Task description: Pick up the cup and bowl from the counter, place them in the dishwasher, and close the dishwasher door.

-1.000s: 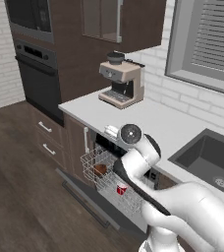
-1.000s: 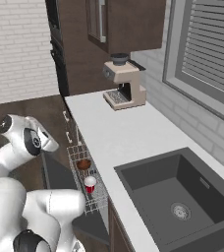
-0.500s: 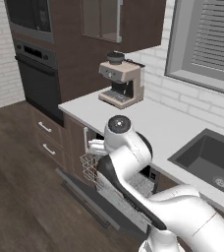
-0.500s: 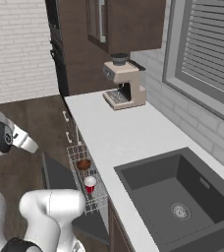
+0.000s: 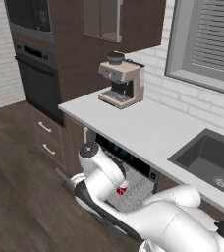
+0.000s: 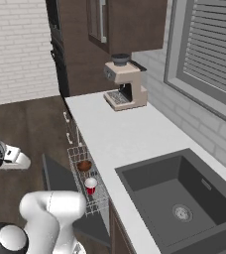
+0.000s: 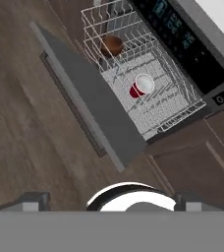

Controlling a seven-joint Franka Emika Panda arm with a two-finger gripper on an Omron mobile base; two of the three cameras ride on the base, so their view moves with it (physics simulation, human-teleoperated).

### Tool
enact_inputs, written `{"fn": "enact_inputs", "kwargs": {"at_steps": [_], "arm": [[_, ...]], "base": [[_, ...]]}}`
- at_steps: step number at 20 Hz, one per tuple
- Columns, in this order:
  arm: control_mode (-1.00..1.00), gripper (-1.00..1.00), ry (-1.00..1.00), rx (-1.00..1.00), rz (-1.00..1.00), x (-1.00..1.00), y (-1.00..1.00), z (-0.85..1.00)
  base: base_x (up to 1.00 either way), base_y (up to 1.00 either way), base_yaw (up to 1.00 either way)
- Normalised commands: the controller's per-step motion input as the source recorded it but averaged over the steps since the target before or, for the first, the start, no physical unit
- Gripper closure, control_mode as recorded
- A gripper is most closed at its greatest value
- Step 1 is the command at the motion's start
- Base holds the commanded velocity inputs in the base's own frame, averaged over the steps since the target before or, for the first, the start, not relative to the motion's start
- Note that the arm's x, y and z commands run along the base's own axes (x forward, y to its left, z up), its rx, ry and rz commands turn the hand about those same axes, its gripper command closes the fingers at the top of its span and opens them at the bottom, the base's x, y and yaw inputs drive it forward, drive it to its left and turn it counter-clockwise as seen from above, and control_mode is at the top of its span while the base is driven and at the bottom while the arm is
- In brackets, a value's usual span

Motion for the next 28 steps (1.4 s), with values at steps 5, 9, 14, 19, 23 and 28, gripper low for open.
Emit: {"fn": "enact_inputs", "kwargs": {"at_steps": [5, 9, 14, 19, 23, 28], "arm": [[-1.00, -1.00, 0.26, -0.38, 0.18, 0.08, 0.63, -0.88], [-1.00, -1.00, 0.04, -0.43, 0.08, 0.02, 0.62, -0.76], [-1.00, -1.00, 0.00, -0.42, 0.04, 0.18, 0.51, -0.79], [-1.00, -1.00, 0.00, -0.32, 0.02, 0.43, 0.07, -0.54], [-1.00, -1.00, 0.01, -0.30, 0.01, 0.64, 0.04, -0.57], [-1.00, -1.00, 0.05, -0.37, 0.01, 0.62, 0.40, -0.83]], "base": [[0.00, 0.00, 0.00], [0.00, 0.00, 0.00], [0.00, 0.00, 0.00], [0.00, 0.00, 0.00], [0.00, 0.00, 0.00], [0.00, 0.00, 0.00]]}}
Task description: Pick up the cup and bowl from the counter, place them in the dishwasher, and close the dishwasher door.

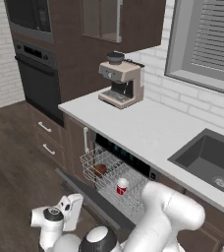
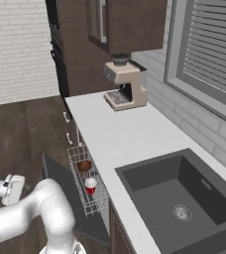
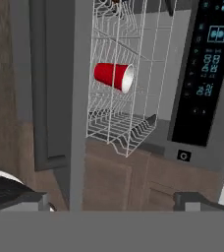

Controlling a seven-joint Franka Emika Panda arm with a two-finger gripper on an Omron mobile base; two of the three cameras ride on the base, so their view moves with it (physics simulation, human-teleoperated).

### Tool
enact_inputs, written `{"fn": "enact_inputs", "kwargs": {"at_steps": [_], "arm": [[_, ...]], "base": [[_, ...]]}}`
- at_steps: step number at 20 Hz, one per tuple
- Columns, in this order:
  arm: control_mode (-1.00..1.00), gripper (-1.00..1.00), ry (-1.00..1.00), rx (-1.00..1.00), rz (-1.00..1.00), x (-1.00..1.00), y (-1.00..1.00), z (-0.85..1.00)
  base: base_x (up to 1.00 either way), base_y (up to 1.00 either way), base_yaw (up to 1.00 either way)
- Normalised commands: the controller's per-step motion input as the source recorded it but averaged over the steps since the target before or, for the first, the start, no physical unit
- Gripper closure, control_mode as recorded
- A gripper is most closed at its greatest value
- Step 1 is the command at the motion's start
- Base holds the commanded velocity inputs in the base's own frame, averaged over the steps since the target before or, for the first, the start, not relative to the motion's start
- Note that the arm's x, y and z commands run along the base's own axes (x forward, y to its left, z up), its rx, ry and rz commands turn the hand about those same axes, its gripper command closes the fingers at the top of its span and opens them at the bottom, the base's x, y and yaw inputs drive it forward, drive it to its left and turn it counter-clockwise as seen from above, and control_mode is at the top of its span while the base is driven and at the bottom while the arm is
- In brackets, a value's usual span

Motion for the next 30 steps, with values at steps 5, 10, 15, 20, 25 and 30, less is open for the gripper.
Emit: {"fn": "enact_inputs", "kwargs": {"at_steps": [5, 10, 15, 20, 25, 30], "arm": [[-1.00, -1.00, 0.00, -0.37, 0.00, 0.49, 0.45, -0.95], [-1.00, -1.00, -0.01, -0.22, 0.04, 0.43, 0.25, -0.75], [-1.00, -1.00, 0.00, -0.13, 0.06, 0.64, 0.00, -0.83], [-1.00, -1.00, 0.00, -0.16, 0.06, 0.74, 0.00, -0.94], [-1.00, -1.00, 0.07, -0.24, 0.08, 0.79, 0.13, -1.00], [-1.00, -1.00, 0.15, -0.32, 0.07, 0.83, 0.34, -1.00]], "base": [[0.00, 0.00, 0.00], [0.00, 0.00, 0.00], [0.00, 0.00, 0.00], [0.00, 0.00, 0.00], [0.00, 0.00, 0.00], [0.00, 0.00, 0.00]]}}
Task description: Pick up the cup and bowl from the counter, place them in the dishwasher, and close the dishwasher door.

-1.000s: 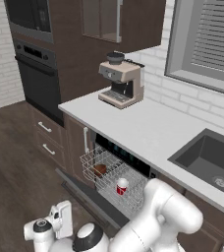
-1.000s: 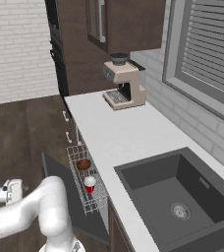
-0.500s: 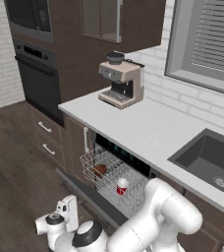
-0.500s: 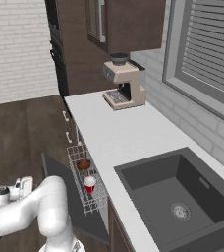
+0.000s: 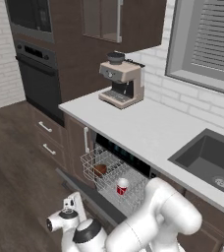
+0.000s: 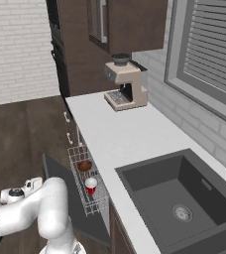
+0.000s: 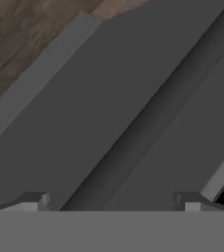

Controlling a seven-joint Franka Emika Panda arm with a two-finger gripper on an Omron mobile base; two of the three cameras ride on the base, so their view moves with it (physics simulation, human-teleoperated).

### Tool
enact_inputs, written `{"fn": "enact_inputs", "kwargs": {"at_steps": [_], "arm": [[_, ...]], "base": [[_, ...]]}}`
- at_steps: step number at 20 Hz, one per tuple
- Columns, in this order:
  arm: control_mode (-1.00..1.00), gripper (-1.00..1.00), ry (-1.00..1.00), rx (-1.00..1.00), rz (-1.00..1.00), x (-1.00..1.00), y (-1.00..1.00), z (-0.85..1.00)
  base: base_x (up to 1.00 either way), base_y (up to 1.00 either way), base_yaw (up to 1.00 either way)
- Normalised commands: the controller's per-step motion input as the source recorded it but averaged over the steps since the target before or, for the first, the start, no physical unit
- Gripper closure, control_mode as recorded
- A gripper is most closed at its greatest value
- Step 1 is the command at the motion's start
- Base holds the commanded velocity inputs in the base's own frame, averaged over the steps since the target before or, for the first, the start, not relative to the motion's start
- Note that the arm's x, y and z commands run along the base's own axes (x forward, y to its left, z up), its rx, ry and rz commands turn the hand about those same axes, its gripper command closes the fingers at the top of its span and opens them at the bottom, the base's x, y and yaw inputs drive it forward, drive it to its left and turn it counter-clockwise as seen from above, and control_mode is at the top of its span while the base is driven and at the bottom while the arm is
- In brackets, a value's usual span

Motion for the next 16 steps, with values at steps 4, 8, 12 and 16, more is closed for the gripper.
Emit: {"fn": "enact_inputs", "kwargs": {"at_steps": [4, 8, 12, 16], "arm": [[-1.00, -1.00, 0.15, -0.35, 0.07, 0.75, 0.47, -1.00], [-1.00, -1.00, 0.13, -0.35, 0.09, 0.63, 0.41, -1.00], [-1.00, -1.00, 0.13, -0.34, 0.02, 0.65, -0.03, -0.98], [-1.00, -1.00, 0.10, -0.22, 0.00, 0.45, -0.33, -0.62]], "base": [[0.00, 0.00, 0.00], [0.00, 0.00, 0.00], [0.00, 0.00, 0.00], [0.00, 0.00, 0.00]]}}
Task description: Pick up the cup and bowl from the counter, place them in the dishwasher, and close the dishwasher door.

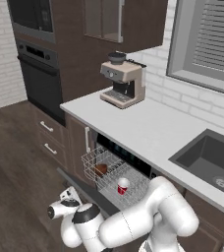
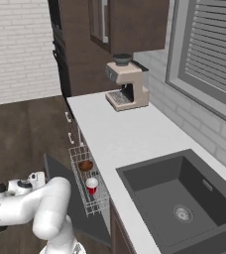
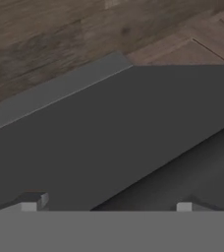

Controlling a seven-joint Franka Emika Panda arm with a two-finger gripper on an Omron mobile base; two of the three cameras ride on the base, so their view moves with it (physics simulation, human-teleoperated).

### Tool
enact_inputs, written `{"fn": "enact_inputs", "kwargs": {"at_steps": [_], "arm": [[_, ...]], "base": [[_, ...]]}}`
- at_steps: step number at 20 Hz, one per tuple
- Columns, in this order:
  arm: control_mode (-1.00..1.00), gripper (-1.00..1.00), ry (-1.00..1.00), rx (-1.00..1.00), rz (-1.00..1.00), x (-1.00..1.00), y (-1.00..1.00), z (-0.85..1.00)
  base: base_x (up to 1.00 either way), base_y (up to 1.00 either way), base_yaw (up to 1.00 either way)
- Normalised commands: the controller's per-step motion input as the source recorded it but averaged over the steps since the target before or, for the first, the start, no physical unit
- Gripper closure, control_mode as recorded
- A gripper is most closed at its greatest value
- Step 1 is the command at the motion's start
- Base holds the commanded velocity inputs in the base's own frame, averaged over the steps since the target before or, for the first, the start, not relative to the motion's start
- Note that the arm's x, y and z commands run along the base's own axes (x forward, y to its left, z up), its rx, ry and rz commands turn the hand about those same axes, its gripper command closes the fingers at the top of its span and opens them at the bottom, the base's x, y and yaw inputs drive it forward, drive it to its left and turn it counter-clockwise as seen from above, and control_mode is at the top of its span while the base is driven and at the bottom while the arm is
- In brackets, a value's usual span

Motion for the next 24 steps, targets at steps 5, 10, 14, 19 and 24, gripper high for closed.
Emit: {"fn": "enact_inputs", "kwargs": {"at_steps": [5, 10, 14, 19, 24], "arm": [[-1.00, -1.00, 0.03, -0.09, 0.00, 0.12, -0.33, -0.30], [-1.00, -1.00, 0.00, -0.01, 0.00, 0.13, -0.48, -0.19], [-1.00, -1.00, -0.09, -0.07, -0.01, 0.53, -0.95, -0.06], [-1.00, -1.00, -0.17, -0.34, -0.07, 0.55, -1.00, 0.00], [-1.00, -1.00, -0.08, -0.49, -0.13, 0.57, -1.00, -0.06]], "base": [[0.00, 0.00, 0.00], [0.00, 0.00, 0.00], [0.00, 0.00, 0.00], [0.00, 0.00, 0.00], [0.00, 0.00, 0.00]]}}
